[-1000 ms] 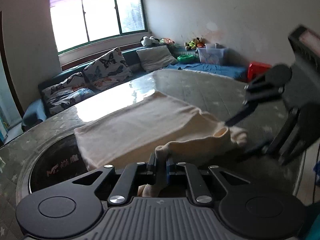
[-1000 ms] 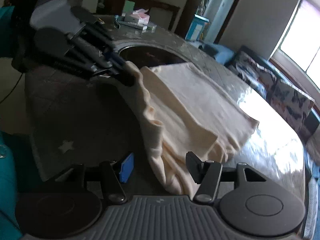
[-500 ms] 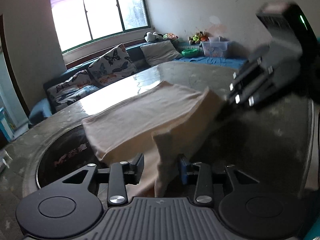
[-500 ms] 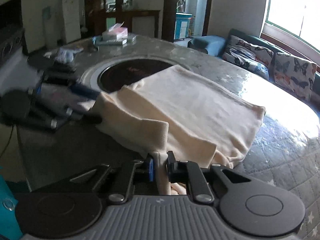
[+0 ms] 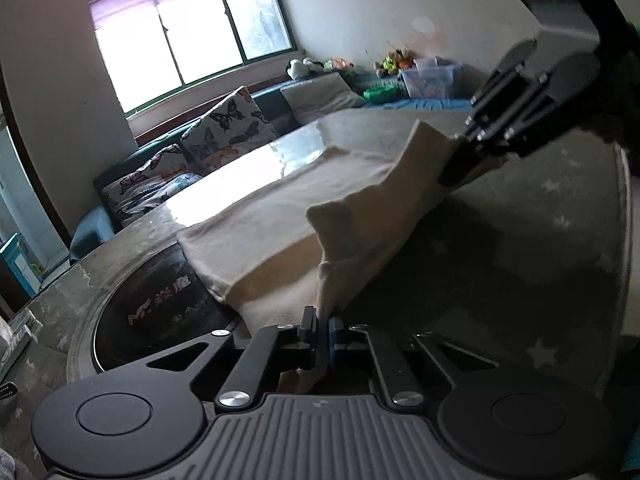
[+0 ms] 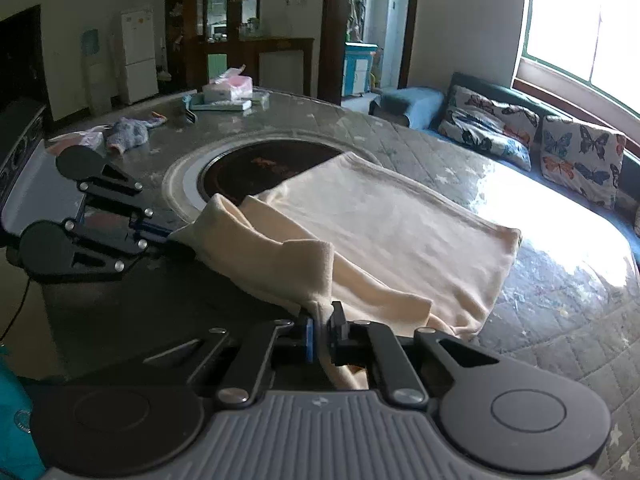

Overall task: Fold clothes
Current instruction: 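Lift the hem with both grippers and fold it toward the collar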

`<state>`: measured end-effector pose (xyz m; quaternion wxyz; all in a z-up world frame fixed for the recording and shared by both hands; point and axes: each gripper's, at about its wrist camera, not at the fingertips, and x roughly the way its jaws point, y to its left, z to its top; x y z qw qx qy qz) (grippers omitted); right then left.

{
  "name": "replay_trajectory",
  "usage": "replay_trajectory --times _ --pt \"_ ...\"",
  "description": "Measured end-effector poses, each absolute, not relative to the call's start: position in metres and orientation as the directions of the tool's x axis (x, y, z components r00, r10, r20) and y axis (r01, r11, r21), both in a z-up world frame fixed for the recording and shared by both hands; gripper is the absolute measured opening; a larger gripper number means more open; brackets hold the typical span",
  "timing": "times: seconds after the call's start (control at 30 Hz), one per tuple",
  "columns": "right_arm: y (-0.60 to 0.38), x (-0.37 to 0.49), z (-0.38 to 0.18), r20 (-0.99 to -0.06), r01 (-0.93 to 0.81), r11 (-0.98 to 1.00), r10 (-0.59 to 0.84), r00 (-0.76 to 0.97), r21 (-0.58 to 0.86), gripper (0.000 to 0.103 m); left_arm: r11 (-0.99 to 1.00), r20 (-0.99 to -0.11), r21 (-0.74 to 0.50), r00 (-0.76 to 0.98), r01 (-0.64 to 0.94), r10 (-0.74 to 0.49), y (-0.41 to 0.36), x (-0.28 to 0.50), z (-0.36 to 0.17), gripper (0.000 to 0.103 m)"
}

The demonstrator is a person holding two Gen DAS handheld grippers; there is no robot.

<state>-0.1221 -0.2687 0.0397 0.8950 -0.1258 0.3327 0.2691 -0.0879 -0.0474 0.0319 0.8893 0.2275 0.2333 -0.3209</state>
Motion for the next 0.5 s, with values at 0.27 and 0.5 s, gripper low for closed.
replay_trajectory --times 0.27,0.5 --pt "-0.274 -0.174 0.073 -0.641 -0.619 0.784 0.454 0.619 -0.041 0.006 0.672 -0.541 0.203 0.654 0.712 -0.529 -0.033 -0.136 0.066 0.006" --pt "-0.276 -0.218 0.097 -0.654 -0.654 0.755 0.477 0.587 -0.036 0.006 0.641 -0.541 0.163 0.612 0.750 -0.577 -0.029 -0.167 0.086 0.006"
